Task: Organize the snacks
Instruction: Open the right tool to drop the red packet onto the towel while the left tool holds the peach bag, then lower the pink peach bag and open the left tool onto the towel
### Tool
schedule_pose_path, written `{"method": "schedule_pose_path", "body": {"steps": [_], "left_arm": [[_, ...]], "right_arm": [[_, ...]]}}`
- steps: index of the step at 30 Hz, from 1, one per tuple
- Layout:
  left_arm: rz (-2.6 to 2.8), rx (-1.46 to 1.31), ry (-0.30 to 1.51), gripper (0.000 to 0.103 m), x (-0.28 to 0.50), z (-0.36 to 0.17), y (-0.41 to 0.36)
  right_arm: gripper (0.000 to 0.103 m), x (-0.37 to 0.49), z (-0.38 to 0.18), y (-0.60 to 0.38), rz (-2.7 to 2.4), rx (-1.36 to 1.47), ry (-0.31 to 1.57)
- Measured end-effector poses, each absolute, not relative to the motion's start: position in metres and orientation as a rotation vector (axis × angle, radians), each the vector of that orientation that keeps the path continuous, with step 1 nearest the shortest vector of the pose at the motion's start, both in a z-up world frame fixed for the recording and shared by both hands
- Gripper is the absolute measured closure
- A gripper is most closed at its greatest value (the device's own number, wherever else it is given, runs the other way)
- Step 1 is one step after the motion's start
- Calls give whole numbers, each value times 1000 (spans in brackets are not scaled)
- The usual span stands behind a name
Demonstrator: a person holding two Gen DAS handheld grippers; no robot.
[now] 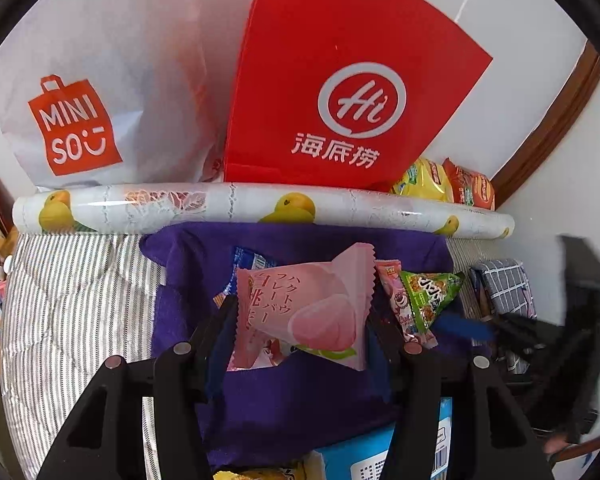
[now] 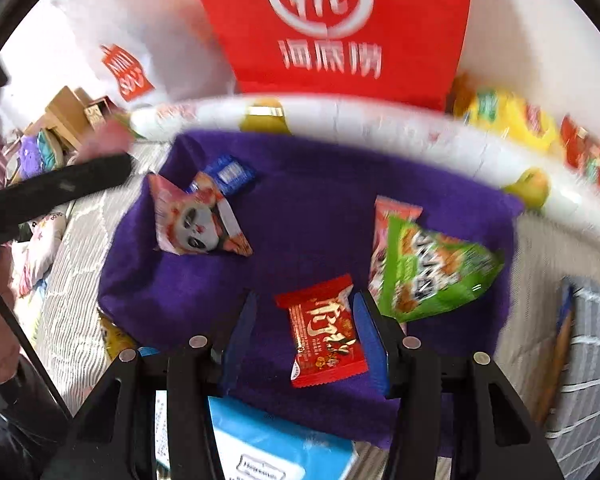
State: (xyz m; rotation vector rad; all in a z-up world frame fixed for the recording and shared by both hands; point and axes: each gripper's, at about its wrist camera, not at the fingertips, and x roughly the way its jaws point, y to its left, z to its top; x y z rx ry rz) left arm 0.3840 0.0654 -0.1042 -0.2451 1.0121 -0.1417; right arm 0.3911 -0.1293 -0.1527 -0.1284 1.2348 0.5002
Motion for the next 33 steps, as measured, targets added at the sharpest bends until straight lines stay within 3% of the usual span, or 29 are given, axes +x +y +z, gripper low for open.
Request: {"method": "schedule_pose_path", "body": {"steps": [16,33], "left_arm": [[-123,-120,1030,48,377,-116,26],[-65,-150,1136,48,349,-165,46]], "right_arm": [[49,373,-77,-169,420,-162,986],[46,362,-61,-172,429,-156,938]]}}
